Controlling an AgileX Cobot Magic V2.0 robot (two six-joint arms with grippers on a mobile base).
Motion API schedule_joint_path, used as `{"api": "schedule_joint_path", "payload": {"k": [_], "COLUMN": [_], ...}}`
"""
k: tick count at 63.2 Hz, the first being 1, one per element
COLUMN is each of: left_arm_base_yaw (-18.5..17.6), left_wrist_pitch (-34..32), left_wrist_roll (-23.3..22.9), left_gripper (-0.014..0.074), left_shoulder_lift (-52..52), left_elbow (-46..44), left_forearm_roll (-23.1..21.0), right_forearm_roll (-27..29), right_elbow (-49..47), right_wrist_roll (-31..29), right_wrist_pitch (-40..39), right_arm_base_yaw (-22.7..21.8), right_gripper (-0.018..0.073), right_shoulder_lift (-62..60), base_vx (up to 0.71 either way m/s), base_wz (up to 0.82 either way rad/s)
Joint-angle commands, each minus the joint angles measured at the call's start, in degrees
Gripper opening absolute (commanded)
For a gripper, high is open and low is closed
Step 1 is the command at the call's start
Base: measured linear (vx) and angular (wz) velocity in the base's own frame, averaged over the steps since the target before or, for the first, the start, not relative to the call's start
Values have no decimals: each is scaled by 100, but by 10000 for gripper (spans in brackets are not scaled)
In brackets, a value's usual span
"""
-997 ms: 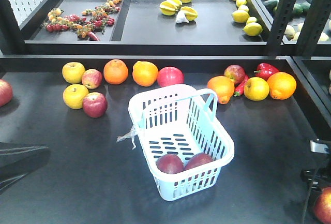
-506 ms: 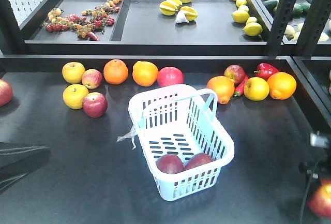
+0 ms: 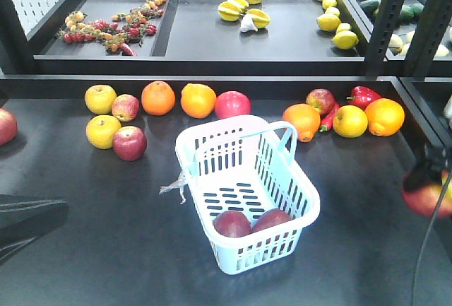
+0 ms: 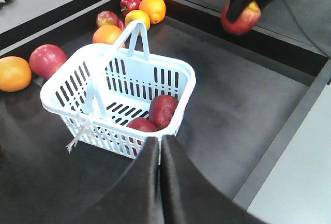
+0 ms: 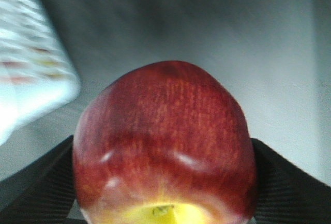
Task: Pick three apples into basket with both arms
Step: 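Carry the apple over the basket and open the right gripper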
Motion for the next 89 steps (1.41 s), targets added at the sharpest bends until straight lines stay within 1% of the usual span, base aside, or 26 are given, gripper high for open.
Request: {"api": "schedule_joint_path", "payload": {"k": [1, 8, 13, 16, 22, 27, 34, 42, 48, 52, 55, 62, 63, 72, 78, 89], "left_arm_base_yaw": [11, 11, 11, 11, 11, 11, 11, 11, 11, 11, 11, 11, 11, 11, 11, 11], "left_wrist_pitch": [-343, -349, -349, -349, -349, -349, -349, -349, -344, -349, -349, -349, -349, -349, -349, -349], "left_wrist_roll": [-42, -42, -42, -42, -42, -42, -42, -42, -42, -42, -42, -42, -42, -42, -42, -42], "left_gripper": [-6, -8, -8, -8, -7, -7, -6, -6, -6, -6, -6, -6, -6, -6, -6, -6], "left_shoulder_lift": [-11, -11, -11, -11, -11, -11, -11, -11, -11, -11, -11, -11, -11, -11, -11, -11], "left_elbow": [-124, -124, -124, -124, -124, -124, -124, -124, -124, -124, -124, -124, -124, -124, -124, -124], "left_forearm_roll": [-141, -141, -141, -141, -141, -141, -141, -141, -141, -141, -141, -141, -141, -141, -141, -141], "right_forearm_roll": [766, 1453, 1814, 1937, 2035, 2031, 2027, 2033, 2033, 2061, 2205, 2552, 2591, 2949, 3034, 3020], "right_elbow": [-120, -120, -120, -120, -120, -120, -120, -120, -120, -120, -120, -120, -120, -120, -120, -120], "right_wrist_roll": [-345, -756, -952, -1032, -1047, -1047, -1047, -1047, -1130, -1305, -1427, -1760, -1802, -1993, -1993, -1993], "right_wrist_pitch": [124, 298, 291, 195, -193, -656, -1175, -1990, -2248, -2256, -2222, -2208, -2208, -2262, -2294, -2255], "right_arm_base_yaw": [-22, 129, 466, 758, 1383, 1996, 2660, 3211, 3411, 3463, 3463, 3452, 3452, 3452, 3452, 3452], "right_gripper": [-6, -4, -4, -4, -4, -4, -4, 2, 32, 72, 125, 295, 337, 605, 723, 721], "right_shoulder_lift": [-484, -610, -618, -618, -585, -501, -254, 175, 488, 684, 817, 1001, 1015, 1041, 1041, 1026], "base_vx": [0, 0, 0, 0, 0, 0, 0, 0, 0, 0, 0, 0, 0, 0, 0, 0], "base_wz": [0, 0, 0, 0, 0, 0, 0, 0, 0, 0, 0, 0, 0, 0, 0, 0]}}
